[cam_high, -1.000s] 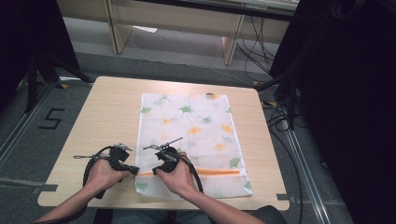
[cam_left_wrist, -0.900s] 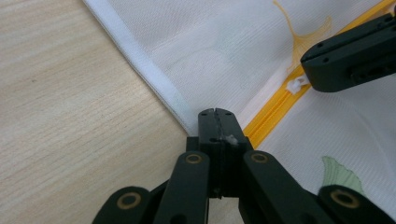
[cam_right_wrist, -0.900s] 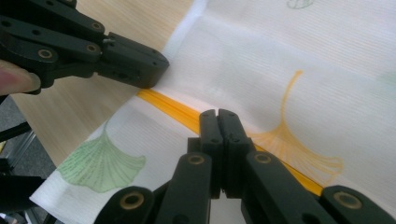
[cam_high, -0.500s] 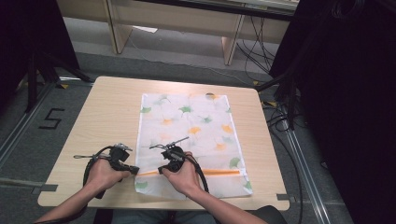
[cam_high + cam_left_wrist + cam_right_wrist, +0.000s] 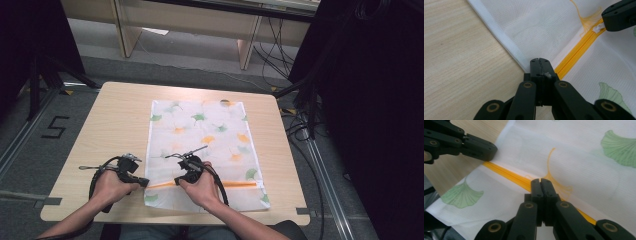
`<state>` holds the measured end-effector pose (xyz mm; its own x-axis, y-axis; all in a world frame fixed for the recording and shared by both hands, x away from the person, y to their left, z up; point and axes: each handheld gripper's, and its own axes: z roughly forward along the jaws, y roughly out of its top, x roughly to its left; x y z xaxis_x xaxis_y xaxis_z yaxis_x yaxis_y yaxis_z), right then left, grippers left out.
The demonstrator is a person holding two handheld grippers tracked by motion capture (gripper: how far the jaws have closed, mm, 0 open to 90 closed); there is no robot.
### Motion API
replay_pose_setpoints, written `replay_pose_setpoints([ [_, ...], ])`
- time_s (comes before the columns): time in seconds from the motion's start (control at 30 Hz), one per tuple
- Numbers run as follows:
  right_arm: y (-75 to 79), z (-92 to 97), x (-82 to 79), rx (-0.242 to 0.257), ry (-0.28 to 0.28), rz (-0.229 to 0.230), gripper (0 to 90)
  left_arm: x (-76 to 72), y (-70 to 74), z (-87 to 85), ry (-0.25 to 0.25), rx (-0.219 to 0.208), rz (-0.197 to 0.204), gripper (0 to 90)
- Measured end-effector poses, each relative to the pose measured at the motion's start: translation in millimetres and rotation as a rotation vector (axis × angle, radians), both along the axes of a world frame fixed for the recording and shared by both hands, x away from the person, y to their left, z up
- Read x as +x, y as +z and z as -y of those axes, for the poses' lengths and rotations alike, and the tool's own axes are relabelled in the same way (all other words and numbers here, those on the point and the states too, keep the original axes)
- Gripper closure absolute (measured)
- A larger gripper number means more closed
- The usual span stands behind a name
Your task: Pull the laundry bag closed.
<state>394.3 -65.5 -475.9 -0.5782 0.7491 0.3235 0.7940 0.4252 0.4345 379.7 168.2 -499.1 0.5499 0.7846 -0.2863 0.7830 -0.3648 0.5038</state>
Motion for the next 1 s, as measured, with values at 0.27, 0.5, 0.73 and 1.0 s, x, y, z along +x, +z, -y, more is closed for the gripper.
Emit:
replay_pose_setpoints([
  [0.27,0.3,7.6,1.6,0.0,-0.011,-0.007,90.0,0.3,0.1,-0.1,-0.003,0.002,0.0,90.0],
  [0.5,1.0,13.0,2.9,0.001,-0.023,-0.014,90.0,0.4,0.0,-0.2,-0.002,0.0,-0.002,90.0],
  [0.73,0.4,15.5,4.3,0.006,0.008,0.01,90.0,0.4,0.2,-0.4,-0.001,0.002,-0.003,90.0],
  [1.0,2.4,23.3,4.8,0.011,-0.031,-0.018,90.0,0.6,0.5,-0.6,-0.005,0.005,-0.005,90.0],
])
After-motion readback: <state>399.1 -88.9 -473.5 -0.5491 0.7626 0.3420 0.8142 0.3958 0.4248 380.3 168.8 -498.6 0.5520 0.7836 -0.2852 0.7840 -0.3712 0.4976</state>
